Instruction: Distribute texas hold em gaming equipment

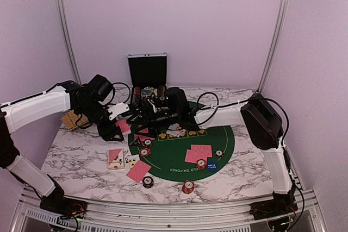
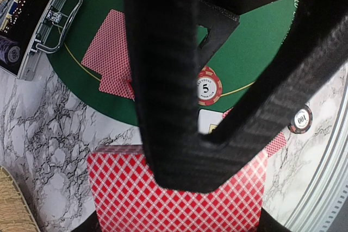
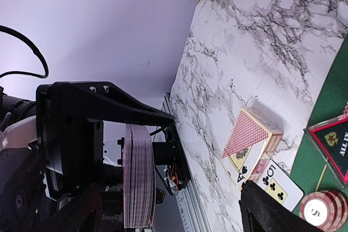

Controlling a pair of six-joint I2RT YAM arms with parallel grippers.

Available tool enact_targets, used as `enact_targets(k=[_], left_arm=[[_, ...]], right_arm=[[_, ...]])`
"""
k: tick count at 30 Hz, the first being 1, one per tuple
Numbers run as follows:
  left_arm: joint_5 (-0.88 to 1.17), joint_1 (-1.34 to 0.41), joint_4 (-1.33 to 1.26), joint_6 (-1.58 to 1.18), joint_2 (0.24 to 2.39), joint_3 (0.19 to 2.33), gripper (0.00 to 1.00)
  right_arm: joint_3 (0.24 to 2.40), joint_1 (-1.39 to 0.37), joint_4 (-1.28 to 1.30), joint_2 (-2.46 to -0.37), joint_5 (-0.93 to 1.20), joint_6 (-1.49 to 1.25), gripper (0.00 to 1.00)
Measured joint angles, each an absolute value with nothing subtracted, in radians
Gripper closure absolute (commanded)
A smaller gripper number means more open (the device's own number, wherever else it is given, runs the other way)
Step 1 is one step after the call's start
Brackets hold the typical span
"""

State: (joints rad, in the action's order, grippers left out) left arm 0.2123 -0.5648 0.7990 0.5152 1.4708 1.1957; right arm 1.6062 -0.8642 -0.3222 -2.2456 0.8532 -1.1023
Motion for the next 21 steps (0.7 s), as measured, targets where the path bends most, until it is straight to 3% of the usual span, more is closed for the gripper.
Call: enact_targets(k=[21], left_arm=[[0.228,-0.564,0.799,0.515,1.471,1.209,1.0]], right_arm=[[1.793,-0.92,-0.39,-2.407,0.889,-1.228,0.17]])
